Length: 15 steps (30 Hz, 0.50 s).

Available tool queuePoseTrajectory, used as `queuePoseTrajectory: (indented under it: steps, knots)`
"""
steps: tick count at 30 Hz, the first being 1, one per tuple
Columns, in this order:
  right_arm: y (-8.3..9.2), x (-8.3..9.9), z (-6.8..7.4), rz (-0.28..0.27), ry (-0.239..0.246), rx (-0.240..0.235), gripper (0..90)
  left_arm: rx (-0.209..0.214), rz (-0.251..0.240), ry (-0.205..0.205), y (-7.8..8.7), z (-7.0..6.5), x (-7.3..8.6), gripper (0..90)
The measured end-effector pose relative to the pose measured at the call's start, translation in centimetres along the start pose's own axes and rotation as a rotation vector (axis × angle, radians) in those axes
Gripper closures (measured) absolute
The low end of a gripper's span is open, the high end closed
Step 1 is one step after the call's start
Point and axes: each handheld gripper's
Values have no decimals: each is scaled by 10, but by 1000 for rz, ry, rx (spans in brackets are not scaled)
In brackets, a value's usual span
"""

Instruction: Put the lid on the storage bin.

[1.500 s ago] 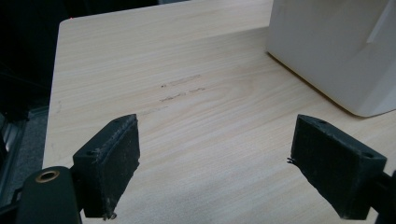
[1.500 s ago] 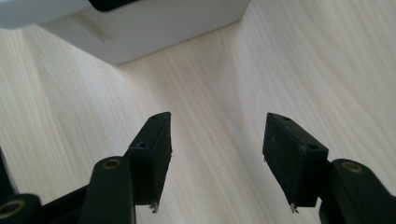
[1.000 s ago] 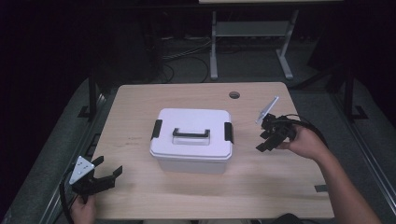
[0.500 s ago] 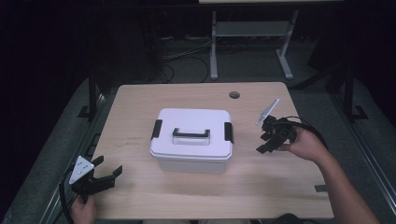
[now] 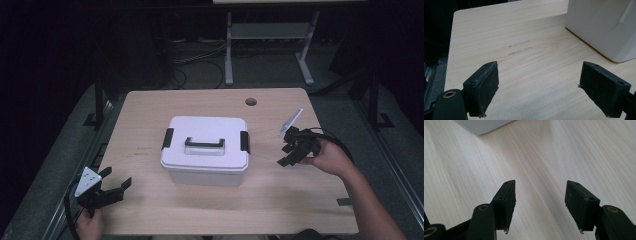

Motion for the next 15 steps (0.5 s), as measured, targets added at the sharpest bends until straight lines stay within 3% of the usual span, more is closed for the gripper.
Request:
queuePoseTrajectory:
  steps: [15]
  knots:
    - [-7,15,-5,11,-22,-7,408,3,4,-5,0,-1,0,151]
Point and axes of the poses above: each handheld gripper's, and its own axes: y roughly backward along the jaws, x roughly out of its underside, z roughly to its left, and after that the axes turned 15 degrees about -y, right-handed
